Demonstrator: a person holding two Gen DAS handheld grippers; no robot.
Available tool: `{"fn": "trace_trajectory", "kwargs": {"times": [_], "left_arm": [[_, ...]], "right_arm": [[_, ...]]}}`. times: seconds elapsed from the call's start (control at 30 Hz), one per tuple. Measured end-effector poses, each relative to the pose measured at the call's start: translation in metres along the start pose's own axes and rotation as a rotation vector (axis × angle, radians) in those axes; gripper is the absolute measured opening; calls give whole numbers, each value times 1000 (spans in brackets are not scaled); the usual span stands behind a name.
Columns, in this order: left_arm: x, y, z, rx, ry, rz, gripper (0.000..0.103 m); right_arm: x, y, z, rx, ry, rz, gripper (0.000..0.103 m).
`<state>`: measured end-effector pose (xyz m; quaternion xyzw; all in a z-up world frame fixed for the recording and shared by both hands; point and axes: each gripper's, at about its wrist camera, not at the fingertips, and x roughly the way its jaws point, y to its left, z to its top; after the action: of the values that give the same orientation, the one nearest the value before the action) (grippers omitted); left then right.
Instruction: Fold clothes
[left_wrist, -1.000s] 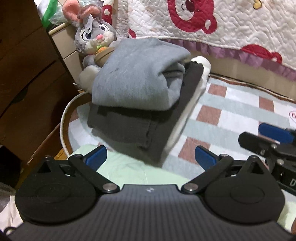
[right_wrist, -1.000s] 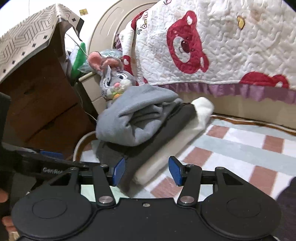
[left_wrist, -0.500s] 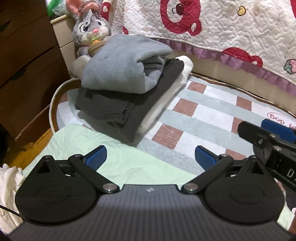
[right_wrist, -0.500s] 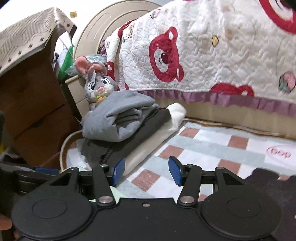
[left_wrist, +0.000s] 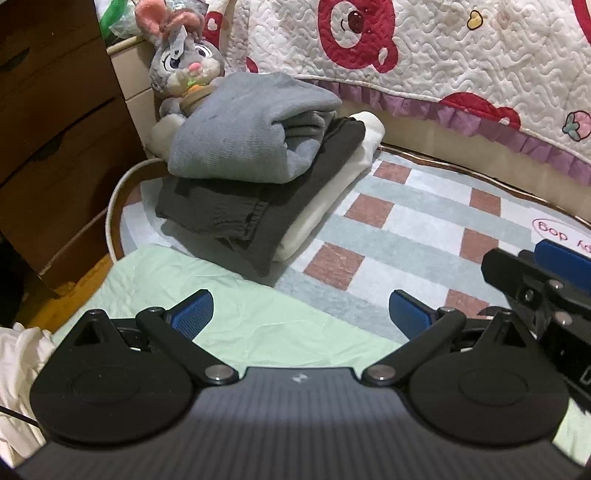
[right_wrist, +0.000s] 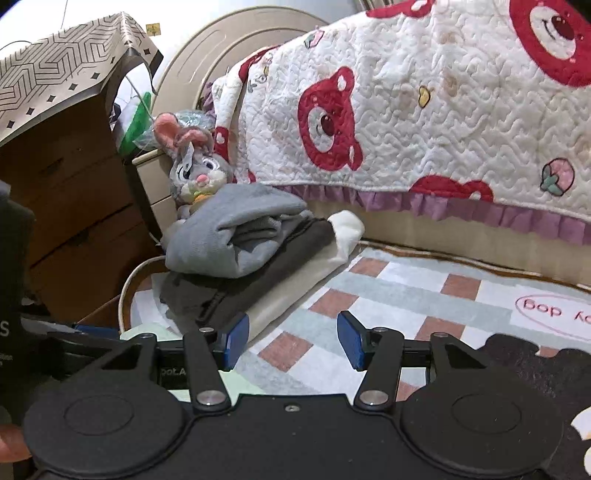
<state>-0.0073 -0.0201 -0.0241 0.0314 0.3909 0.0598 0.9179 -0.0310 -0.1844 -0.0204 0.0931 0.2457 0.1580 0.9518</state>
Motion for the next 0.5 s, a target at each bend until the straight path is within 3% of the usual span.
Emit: {"fn": "trace_trajectory", "kwargs": {"times": [0.3, 0.5], "left_arm": [[1, -11, -3, 32, -35, 29, 103], [4, -20, -6, 45, -10, 9, 103]], "right_arm": [[-1, -6, 3, 21, 2, -27, 62], [0, -8, 2, 36, 16, -20, 62]]}}
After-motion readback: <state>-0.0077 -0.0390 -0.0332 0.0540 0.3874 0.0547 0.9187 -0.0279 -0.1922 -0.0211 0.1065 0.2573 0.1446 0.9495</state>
